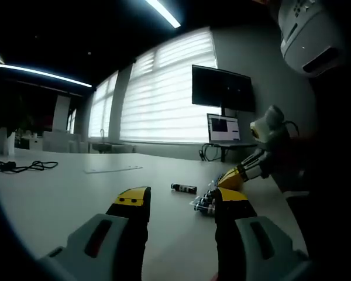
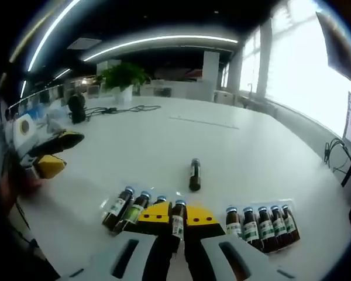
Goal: Grip medicine bottles put into box
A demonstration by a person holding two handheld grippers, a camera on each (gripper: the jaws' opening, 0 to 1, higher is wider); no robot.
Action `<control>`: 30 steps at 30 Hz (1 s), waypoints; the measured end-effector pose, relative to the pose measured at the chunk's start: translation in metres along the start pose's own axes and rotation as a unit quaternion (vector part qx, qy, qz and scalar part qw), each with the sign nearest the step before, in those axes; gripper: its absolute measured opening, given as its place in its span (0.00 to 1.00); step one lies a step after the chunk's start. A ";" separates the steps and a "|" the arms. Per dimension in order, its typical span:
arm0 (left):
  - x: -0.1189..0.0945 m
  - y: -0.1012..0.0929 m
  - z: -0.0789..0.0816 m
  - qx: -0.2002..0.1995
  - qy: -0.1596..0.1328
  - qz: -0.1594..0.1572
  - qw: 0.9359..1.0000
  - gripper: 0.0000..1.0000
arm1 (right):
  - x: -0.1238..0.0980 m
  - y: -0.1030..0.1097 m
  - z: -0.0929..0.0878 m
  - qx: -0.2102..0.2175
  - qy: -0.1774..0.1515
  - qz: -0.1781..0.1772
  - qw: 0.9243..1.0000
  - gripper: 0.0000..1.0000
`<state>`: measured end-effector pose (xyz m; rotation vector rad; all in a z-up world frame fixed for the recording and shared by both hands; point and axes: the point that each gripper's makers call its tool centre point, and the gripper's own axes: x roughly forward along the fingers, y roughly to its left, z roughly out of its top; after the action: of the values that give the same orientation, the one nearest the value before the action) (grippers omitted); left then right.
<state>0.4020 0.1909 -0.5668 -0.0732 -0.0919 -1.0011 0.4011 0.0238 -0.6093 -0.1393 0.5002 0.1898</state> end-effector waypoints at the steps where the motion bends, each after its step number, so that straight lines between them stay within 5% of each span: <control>1: 0.000 0.000 0.000 0.000 0.000 0.000 1.000 0.37 | 0.001 -0.001 0.001 0.000 -0.002 0.000 1.000 0.03; 15: 0.000 -0.001 0.000 -0.001 0.000 -0.003 1.000 0.36 | 0.029 -0.018 0.029 -0.012 -0.002 0.010 1.000 0.10; 30: 0.000 0.000 0.001 -0.005 -0.001 -0.002 1.000 0.36 | 0.074 -0.026 0.025 0.000 0.036 0.017 0.999 0.13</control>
<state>0.4022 0.1911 -0.5659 -0.0832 -0.0896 -1.0047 0.4817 0.0140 -0.6214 -0.1383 0.5744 0.2194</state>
